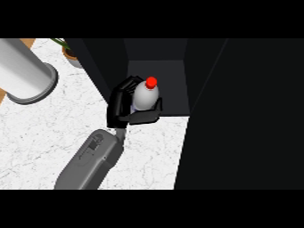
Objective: Pick up the bottled water, place it into the cabinet and close the cabinet
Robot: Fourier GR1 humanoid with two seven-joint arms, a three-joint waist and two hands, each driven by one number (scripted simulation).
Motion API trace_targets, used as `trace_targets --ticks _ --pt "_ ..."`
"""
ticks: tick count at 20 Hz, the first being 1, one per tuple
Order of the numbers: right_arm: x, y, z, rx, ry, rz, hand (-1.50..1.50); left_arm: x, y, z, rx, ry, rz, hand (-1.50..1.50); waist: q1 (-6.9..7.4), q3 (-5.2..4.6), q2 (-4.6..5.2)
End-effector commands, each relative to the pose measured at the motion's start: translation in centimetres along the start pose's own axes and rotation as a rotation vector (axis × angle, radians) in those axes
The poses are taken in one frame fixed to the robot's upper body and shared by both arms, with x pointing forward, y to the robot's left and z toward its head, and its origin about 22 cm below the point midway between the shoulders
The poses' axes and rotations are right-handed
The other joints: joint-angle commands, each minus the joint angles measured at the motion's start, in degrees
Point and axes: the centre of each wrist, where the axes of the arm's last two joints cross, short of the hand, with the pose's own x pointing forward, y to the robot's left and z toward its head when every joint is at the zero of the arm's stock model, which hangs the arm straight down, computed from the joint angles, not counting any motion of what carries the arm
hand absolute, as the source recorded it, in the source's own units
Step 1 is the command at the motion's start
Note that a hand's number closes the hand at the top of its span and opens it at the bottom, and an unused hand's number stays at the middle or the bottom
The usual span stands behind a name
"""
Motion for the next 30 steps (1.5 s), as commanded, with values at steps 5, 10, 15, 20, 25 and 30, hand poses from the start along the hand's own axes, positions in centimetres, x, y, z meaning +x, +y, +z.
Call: trace_targets --ticks 5,10,15,20,25,30 --pt "2.2 -0.6 1.3 -0.006 -0.03 0.014 -1.5 2.1 -3.1 -3.7 0.017 0.038 -0.061 1.5 -0.46 -0.01 0.13" --pt "1.3 -1.3 1.3 0.004 -0.043 0.006 -1.5 1.0 -3.0 -4.9 0.098 0.086 -0.053 1.5 -1.3 0.01 0.37" --pt "0.9 -1.6 1.1 -0.009 -0.041 0.007 -1.5 0.9 -2.4 -7.1 0.194 0.099 -0.094 1.5 -1.72 0.0 0.59" --pt "0.6 -0.6 2.3 0.013 -0.045 0.002 -1.5 -0.4 -1.7 -7.3 0.235 0.109 -0.192 1.5 -2.28 -0.01 0.56" --pt "0.3 -0.6 1.8 -0.006 -0.047 -0.015 -1.5 -1.5 -0.8 -7.3 0.261 0.091 -0.289 1.5 -2.16 -0.04 0.69" --pt "0.7 -1.7 1.7 0.029 -0.05 -0.002 -1.5 -1.0 -0.1 -8.7 0.292 0.065 -0.311 1.5 -2.68 -0.05 1.25"
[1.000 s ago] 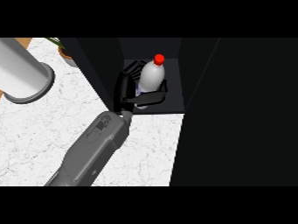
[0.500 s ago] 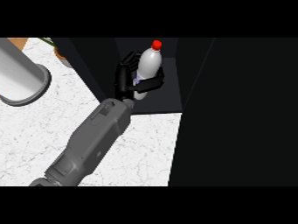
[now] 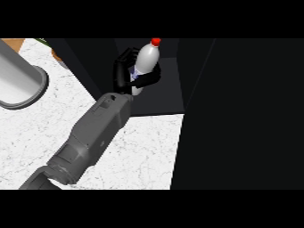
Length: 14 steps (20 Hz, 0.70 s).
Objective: Pick up the bottled water, place it into the cabinet and close the cabinet
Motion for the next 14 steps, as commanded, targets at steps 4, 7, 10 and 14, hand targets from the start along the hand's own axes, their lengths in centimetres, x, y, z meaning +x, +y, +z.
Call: trace_targets --ticks 4,7,10,14 --pt "1.9 0.1 0.5 0.011 -0.036 -0.047 -1.5 -0.4 0.5 -0.9 0.006 -0.049 -0.12 1.5 -0.2 -0.03 0.3" --pt "1.1 -0.2 0.5 0.022 -0.031 -0.042 -1.5 -0.7 0.8 -1.0 0.011 -0.038 -0.128 -1.5 -0.97 -0.01 0.63" --pt "1.4 0.3 0.5 0.043 -0.031 -0.044 -1.5 -0.3 0.7 -1.2 0.024 -0.019 -0.093 -1.5 -1.0 -0.05 0.51" --pt "1.7 -0.9 0.4 0.028 -0.04 -0.041 -1.5 0.9 0.2 -2.0 -0.013 -0.026 -0.065 -1.5 -0.89 0.0 0.63"
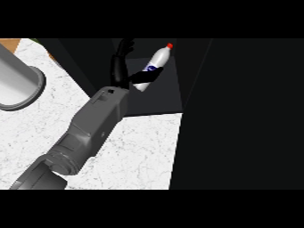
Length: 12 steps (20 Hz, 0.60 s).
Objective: Pick up the bottled water, place it into the cabinet and close the cabinet
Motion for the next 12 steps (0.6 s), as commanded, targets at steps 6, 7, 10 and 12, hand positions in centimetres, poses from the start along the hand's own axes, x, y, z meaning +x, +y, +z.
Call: trace_targets --ticks 6,7,10,12 --pt "1.0 -0.7 -0.3 0.012 -0.048 -0.034 -1.5 0.3 0.2 -0.5 -0.004 -0.019 0.06 -1.5 0.24 0.01 0.33" --pt "0.5 0.3 0.2 0.006 -0.019 -0.052 -1.5 0.4 -0.1 -0.4 -0.021 -0.019 0.039 -1.5 -0.09 0.0 0.06" --pt "1.8 -0.3 0.2 0.024 -0.028 -0.048 -1.5 0.6 -0.1 -0.5 -0.04 -0.047 0.025 -1.5 -0.08 0.0 0.13" --pt "1.0 -0.3 -0.1 0.011 -0.018 -0.054 -1.5 1.3 -0.4 -0.9 -0.082 -0.043 0.056 -1.5 0.1 0.01 0.1"
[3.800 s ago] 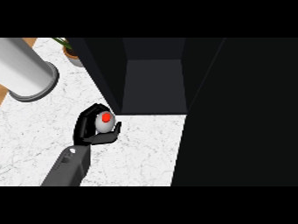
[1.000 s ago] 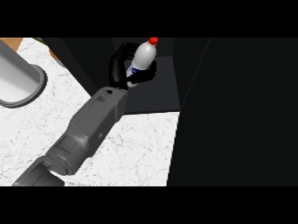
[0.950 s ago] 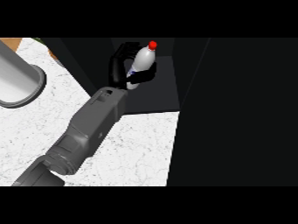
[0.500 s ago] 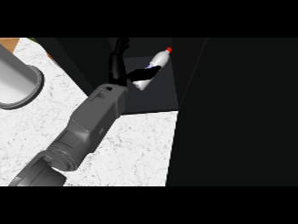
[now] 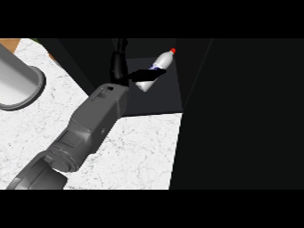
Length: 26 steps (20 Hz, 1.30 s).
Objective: Pick up the bottled water, place it into the cabinet and close the cabinet
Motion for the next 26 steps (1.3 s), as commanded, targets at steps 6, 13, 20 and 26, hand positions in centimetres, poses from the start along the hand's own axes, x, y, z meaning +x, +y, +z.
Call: trace_targets --ticks 6,13,20,26 --pt "1.6 0.0 0.8 -0.017 -0.009 -0.026 -1.5 1.8 -0.6 -0.9 -0.186 -0.1 0.255 -1.5 0.96 -0.03 -0.61" --pt "2.8 -0.1 0.7 -0.002 -0.003 -0.019 -1.5 2.5 -1.5 -0.3 -0.244 -0.097 0.369 -1.5 0.92 0.01 -1.0" --pt "1.7 -0.7 0.3 -0.029 -0.016 0.011 -1.5 3.8 -2.5 1.9 -0.275 -0.071 0.474 -1.5 3.27 0.06 -1.63" --pt "2.9 -0.3 1.5 -0.012 -0.001 0.038 -1.5 2.6 0.1 5.6 -0.298 -0.032 0.502 1.5 4.94 0.07 -2.16"
